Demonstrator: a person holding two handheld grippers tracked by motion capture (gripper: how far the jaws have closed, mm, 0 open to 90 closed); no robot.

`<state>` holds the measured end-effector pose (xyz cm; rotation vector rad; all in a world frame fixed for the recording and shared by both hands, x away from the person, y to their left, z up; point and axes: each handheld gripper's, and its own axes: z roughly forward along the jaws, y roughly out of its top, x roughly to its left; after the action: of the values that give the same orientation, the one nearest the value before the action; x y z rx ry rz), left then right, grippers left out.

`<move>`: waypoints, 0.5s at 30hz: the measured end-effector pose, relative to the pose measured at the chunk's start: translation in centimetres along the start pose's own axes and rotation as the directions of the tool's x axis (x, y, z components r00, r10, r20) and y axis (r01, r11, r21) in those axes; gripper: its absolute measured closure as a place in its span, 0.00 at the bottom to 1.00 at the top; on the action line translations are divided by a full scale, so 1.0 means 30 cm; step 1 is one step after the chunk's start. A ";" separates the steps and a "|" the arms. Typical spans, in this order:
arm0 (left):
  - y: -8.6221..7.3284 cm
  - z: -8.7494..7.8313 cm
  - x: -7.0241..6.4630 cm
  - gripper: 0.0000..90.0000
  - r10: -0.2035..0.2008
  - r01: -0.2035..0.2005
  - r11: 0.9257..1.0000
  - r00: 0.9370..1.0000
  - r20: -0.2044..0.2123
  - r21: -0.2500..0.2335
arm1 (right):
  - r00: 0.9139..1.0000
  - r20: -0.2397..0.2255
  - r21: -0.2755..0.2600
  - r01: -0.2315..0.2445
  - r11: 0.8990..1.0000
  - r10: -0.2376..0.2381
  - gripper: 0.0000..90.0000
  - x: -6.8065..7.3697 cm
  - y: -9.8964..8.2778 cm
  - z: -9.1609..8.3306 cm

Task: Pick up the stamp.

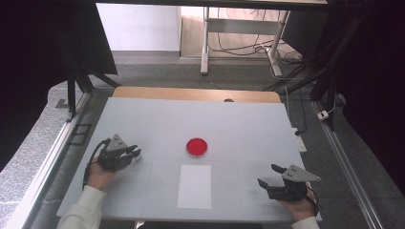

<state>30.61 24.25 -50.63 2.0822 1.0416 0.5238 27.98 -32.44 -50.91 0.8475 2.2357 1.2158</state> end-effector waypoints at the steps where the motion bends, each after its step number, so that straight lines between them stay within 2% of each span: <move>1: 0.002 -0.002 -0.001 0.83 0.000 0.000 1.000 1.000 -0.001 -0.004 | 1.000 0.001 0.000 0.000 1.000 0.000 0.24 0.000 0.000 0.000; 4: 0.005 -0.007 -0.002 0.83 -0.009 0.009 1.000 1.000 0.002 -0.019 | 1.000 0.010 0.001 0.003 1.000 -0.003 0.25 0.000 0.000 0.000; 15: 0.032 -0.028 -0.017 0.83 -0.040 0.045 0.995 0.998 0.057 -0.086 | 1.000 0.024 -0.005 0.015 1.000 -0.015 0.25 0.000 -0.002 0.001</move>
<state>30.26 23.82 -49.36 1.9826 1.0108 0.4795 27.99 -32.45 -50.97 0.8371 2.2147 1.1978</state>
